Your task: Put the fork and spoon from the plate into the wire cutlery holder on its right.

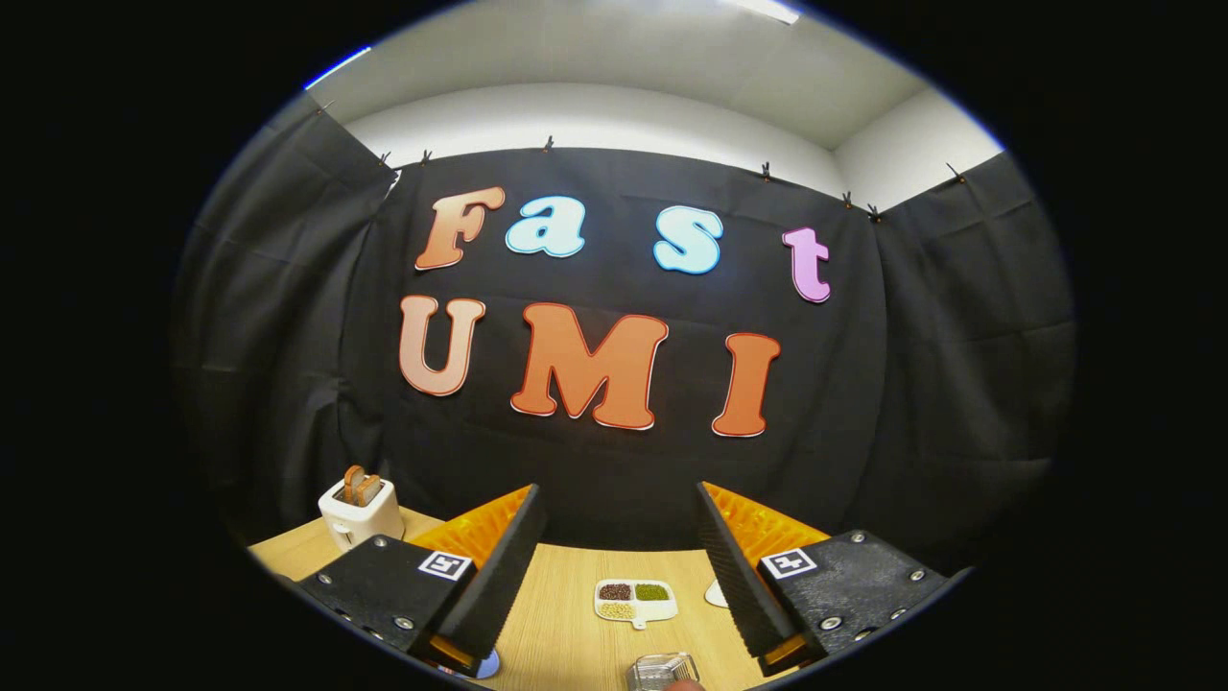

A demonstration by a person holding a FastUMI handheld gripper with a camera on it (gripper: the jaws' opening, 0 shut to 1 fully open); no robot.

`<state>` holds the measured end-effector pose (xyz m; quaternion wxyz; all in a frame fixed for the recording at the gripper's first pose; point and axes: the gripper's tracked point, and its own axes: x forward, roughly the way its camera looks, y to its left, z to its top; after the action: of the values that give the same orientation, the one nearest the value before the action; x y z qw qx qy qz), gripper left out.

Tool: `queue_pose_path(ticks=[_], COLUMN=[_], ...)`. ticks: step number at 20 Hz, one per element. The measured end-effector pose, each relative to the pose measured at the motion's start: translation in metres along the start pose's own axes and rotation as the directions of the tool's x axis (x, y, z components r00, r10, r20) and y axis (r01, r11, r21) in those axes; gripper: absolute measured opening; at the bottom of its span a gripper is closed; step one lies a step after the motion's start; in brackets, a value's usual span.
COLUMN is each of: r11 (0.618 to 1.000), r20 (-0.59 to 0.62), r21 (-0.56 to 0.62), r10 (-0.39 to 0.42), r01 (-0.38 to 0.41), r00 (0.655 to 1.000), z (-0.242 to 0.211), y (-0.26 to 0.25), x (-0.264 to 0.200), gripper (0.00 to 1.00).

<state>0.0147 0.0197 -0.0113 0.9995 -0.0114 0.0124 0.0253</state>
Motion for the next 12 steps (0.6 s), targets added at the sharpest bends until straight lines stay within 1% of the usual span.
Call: queue_pose_path(ticks=[9,12], r11=[0.996,0.992], r20=[-0.047,-0.129], r21=[0.017,0.028], r10=[0.083,0.129], r01=[-0.082,-0.126], r00=[0.995,0.983], z=[-0.016,-0.045], y=[0.039,0.061], x=[0.008,0.009], gripper=[0.95,0.95])
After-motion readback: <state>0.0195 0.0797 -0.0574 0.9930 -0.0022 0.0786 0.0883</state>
